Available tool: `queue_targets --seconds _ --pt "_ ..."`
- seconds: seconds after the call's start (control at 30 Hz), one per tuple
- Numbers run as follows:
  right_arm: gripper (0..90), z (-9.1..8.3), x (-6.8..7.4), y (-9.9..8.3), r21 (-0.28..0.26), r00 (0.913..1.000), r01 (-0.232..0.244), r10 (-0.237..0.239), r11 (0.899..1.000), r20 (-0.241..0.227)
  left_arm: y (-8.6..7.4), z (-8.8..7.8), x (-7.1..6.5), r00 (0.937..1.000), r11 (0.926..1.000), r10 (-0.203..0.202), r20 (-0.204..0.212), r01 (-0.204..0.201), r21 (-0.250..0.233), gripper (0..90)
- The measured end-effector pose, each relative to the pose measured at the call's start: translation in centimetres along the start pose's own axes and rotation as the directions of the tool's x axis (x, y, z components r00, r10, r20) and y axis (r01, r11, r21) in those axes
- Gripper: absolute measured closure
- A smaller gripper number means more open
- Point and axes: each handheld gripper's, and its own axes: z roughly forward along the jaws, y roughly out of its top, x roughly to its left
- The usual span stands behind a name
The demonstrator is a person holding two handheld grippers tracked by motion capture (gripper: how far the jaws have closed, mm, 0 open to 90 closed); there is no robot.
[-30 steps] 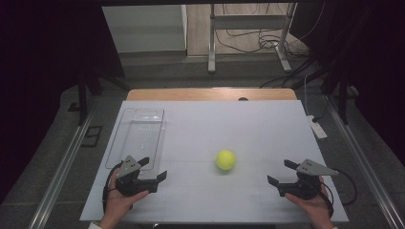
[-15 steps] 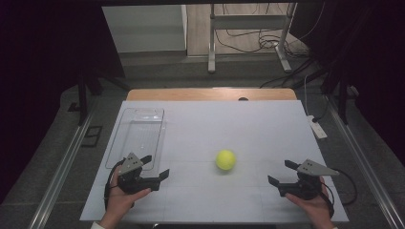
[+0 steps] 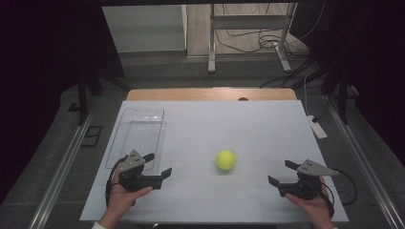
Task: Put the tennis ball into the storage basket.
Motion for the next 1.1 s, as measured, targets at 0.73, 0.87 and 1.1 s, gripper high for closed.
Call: queue_targets --seconds 0.73,0.87,1.1 --pt "9.7 0.0 -0.1 -0.1 0.006 1.0 -0.006 0.006 1.0 0.007 2.6 0.9 -0.6 0.9986 0.9993 0.035 0.041 -0.035 0.009 14.2" --pt "9.8 0.0 -0.1 -0.1 0.005 1.0 -0.004 0.004 1.0 0.009 3.1 1.2 -0.6 0.9981 0.9994 0.031 0.054 -0.032 0.011 14.2" --pt "9.7 -0.1 -0.2 -0.2 0.001 1.0 -0.005 0.005 1.0 0.008 3.6 1.5 -0.8 0.9969 0.9988 0.046 0.063 -0.047 0.014 14.2"
